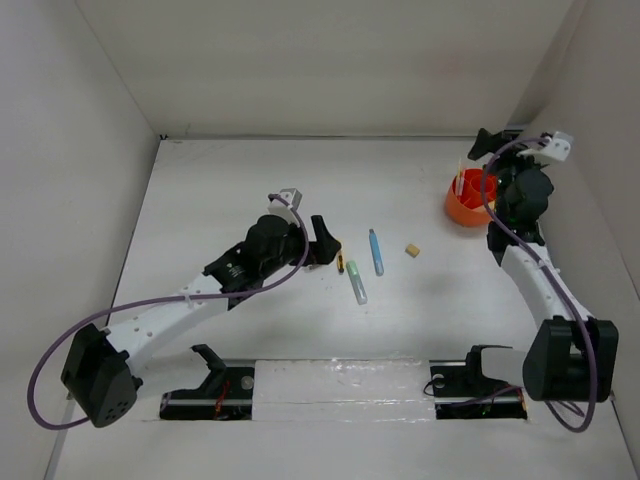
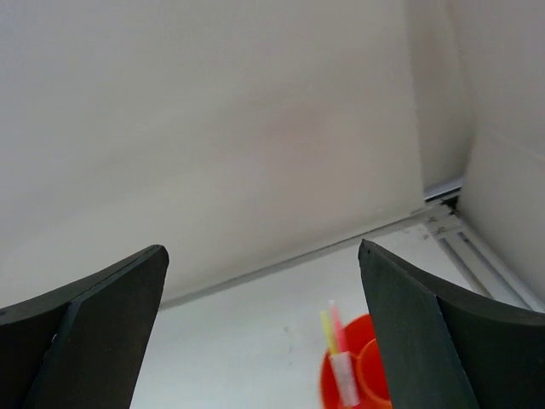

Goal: Sort the stationery into containers
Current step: Place the stationery in the storage box, then pick up the stationery from the center of the board.

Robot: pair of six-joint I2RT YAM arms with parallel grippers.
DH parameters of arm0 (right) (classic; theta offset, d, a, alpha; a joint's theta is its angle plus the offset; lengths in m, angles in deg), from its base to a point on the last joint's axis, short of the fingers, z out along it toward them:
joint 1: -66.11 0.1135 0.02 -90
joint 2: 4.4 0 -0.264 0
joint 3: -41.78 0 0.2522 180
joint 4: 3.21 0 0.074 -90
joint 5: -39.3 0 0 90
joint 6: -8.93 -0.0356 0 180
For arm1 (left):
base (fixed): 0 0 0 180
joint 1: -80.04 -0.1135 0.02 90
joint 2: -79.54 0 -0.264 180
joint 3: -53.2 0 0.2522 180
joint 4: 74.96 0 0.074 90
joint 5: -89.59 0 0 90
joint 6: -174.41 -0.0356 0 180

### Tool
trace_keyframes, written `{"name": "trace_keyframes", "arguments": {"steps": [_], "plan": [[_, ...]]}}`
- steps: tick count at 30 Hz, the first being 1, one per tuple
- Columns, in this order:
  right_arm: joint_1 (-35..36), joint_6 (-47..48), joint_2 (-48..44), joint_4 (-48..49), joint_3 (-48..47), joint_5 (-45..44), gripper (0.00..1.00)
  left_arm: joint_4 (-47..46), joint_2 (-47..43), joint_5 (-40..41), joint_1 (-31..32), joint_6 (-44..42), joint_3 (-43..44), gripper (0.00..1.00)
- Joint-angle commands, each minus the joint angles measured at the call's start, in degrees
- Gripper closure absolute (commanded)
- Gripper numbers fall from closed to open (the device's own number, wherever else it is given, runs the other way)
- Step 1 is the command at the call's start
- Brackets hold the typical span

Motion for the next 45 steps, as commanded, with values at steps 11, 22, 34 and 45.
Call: {"name": "trace_keyframes", "arguments": {"steps": [11, 22, 34, 45], "plan": [[22.2, 7.6, 0.2, -40.4, 0.5, 4.0, 0.07, 10.0, 14.3, 5.9, -0.1, 8.5, 14.4, 0.0], [26.9, 4.2, -11.3, -50.9, 0.7, -10.8, 0.06, 28.2, 29.1, 10.1, 6.8, 19.7, 28.4, 0.0], [24.4, 5.5, -25.9, -54.2, 1.5, -7.0, 0.04, 44.6, 40.9, 20.1, 18.5, 41.9, 34.3, 0.0], [23.9, 5.5, -29.1, -52.4, 3.4, 0.9, 0.04, 43.9, 49.1, 20.7, 17.3, 40.1, 40.0, 0.03]]}}
